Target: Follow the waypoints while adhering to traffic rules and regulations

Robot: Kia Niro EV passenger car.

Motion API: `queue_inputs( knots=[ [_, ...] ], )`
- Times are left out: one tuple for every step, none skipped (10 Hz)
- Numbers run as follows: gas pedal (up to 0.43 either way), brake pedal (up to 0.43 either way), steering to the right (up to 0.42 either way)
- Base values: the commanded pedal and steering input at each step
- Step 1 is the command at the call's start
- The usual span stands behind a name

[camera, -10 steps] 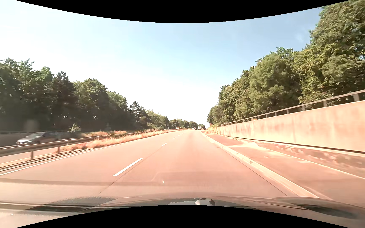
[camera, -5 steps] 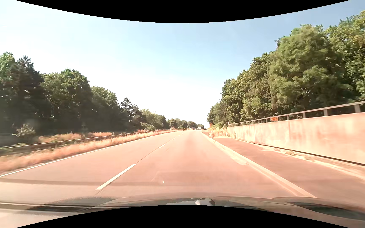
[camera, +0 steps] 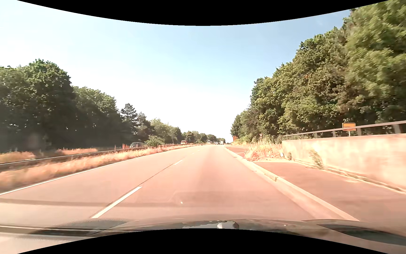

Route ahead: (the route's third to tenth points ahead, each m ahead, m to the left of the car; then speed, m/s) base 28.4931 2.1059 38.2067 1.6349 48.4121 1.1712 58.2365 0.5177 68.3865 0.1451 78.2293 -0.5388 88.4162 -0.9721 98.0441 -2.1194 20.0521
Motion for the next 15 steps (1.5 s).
queue_inputs(
  knots=[
    [0.240,0.000,0.004],
    [0.240,0.000,0.004],
    [0.240,0.000,0.004],
    [0.240,0.000,0.004],
    [0.240,0.000,0.004],
    [0.240,0.000,0.004],
    [0.240,0.000,0.004],
    [0.240,0.000,0.004],
    [0.240,0.000,0.004],
    [0.240,0.000,0.004],
    [0.240,0.000,0.004],
    [0.240,0.000,0.005],
    [0.240,0.000,0.005],
    [0.240,0.000,0.005],
    [0.240,0.000,0.005]
  ],
)
